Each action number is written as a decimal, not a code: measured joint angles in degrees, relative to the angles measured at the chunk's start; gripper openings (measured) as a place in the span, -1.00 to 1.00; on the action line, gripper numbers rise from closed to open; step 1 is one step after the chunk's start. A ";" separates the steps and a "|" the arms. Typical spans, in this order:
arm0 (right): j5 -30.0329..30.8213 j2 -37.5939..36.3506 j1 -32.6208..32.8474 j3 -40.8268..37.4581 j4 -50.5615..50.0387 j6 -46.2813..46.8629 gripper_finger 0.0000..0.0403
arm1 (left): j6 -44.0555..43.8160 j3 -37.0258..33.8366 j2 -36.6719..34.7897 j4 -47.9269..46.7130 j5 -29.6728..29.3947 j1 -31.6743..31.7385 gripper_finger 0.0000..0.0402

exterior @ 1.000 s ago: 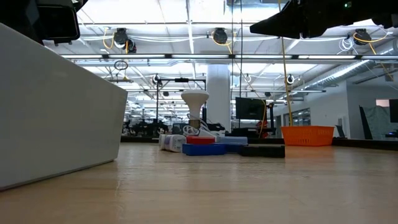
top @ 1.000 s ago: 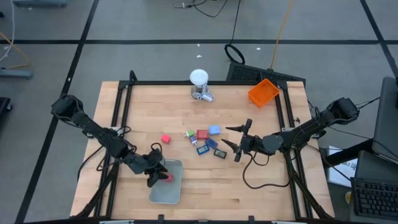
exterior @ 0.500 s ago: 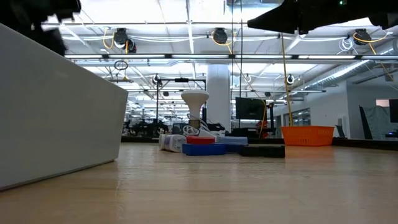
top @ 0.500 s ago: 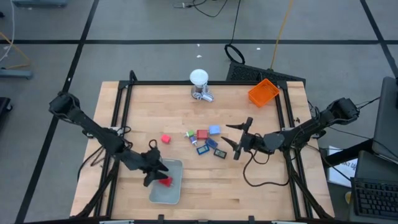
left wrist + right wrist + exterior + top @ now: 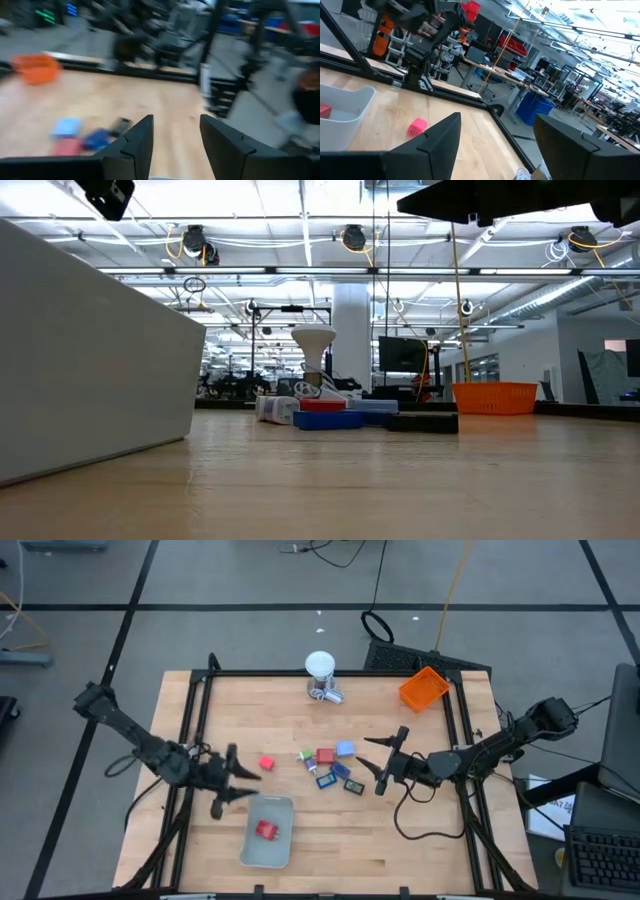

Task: Pick & Place Office items
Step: Put the light blue charger adapter into the gray bin

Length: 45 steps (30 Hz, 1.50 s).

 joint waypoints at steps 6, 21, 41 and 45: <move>0.00 0.00 0.00 0.00 -0.50 0.03 0.18 | -2.85 -1.57 -7.88 -6.47 -11.08 3.42 -0.24; -10.94 0.04 -8.46 0.00 -10.74 19.54 0.18 | 3.33 -20.18 -11.70 19.37 10.96 20.47 -0.24; -32.02 12.81 -22.49 0.02 -15.44 26.39 0.18 | 3.93 -20.19 -11.55 19.71 12.57 26.10 -0.24; -31.78 15.94 -24.47 0.17 -15.23 23.51 0.21 | 3.93 -20.19 -11.55 19.69 12.57 26.10 -0.24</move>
